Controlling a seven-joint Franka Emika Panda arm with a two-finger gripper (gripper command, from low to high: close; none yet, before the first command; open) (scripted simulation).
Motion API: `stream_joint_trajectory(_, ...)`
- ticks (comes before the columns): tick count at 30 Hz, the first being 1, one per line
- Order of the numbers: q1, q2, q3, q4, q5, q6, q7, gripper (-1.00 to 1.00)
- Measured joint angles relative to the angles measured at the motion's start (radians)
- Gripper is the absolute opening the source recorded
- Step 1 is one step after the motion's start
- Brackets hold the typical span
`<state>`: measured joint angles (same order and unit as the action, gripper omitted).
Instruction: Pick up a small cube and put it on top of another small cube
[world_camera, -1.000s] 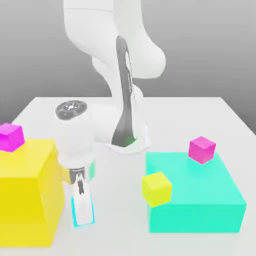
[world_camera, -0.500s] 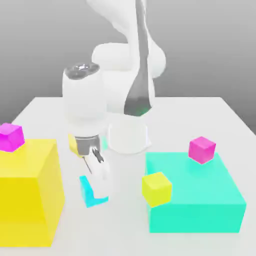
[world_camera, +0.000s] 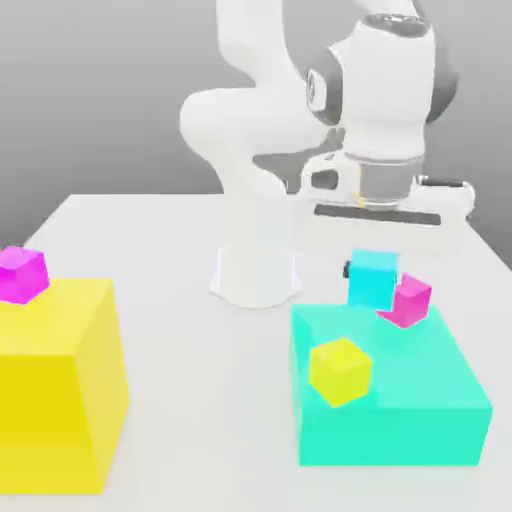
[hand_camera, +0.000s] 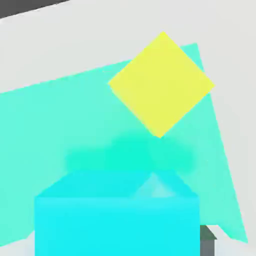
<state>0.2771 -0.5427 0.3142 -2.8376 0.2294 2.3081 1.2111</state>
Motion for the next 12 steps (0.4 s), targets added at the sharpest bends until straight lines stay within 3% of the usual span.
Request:
stream_joint_trajectory(3, 0.118, -0.080, 0.026, -0.019, 0.031, -0.060, -0.081, -1.00)
stream_joint_trajectory(8, 0.139, 0.028, 0.071, -0.078, 0.058, 0.105, -0.104, -1.00)
stream_joint_trajectory(9, 0.138, 0.053, 0.079, -0.089, 0.062, 0.141, -0.104, 1.00)
stream_joint_trajectory(12, 0.138, 0.053, 0.079, -0.089, 0.062, 0.141, -0.104, 1.00)
